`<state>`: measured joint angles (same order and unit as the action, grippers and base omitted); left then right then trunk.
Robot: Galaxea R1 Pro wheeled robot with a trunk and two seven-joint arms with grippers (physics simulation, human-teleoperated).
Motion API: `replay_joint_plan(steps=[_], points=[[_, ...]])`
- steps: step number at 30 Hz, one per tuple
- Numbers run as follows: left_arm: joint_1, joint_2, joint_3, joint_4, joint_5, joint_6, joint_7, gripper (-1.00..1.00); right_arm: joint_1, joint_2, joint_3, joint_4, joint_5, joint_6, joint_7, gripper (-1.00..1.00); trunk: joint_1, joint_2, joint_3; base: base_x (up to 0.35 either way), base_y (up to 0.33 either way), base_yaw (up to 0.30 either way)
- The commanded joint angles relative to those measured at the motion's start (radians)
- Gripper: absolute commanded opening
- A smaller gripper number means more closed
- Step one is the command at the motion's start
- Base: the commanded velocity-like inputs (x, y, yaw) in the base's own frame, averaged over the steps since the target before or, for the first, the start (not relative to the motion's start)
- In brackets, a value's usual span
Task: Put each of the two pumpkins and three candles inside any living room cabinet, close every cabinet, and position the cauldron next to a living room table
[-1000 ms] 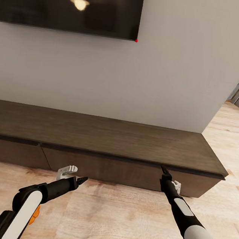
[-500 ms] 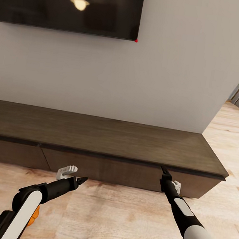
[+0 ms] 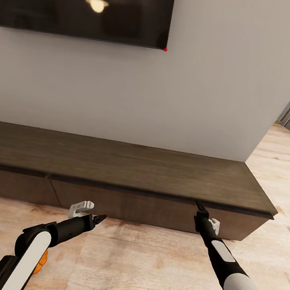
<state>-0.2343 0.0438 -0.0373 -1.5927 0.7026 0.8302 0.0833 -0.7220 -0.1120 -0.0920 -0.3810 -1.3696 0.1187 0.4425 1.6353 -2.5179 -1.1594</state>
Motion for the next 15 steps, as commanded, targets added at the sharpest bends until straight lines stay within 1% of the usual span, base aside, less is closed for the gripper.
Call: replay_joint_plan(steps=[1,7,15], points=[[-0.001,0.001,-0.001,-0.001,0.01,0.003,0.009,1.0,-0.001,0.0,-0.005,0.001,-0.01,0.01,0.011,1.0,0.0,0.0,-0.001,0.0,0.0,0.0],[0.0,0.001,-0.001,-0.001,0.011,0.003,0.009,1.0,-0.001,-0.003,-0.005,0.001,0.003,0.01,0.024,1.0,0.0,0.0,-0.001,0.0,0.0,0.0],[0.0,-0.001,-0.001,-0.001,0.009,0.003,0.009,1.0,-0.001,-0.006,-0.005,0.001,0.005,0.01,0.025,1.0,0.0,0.0,-0.001,0.0,0.0,0.0]])
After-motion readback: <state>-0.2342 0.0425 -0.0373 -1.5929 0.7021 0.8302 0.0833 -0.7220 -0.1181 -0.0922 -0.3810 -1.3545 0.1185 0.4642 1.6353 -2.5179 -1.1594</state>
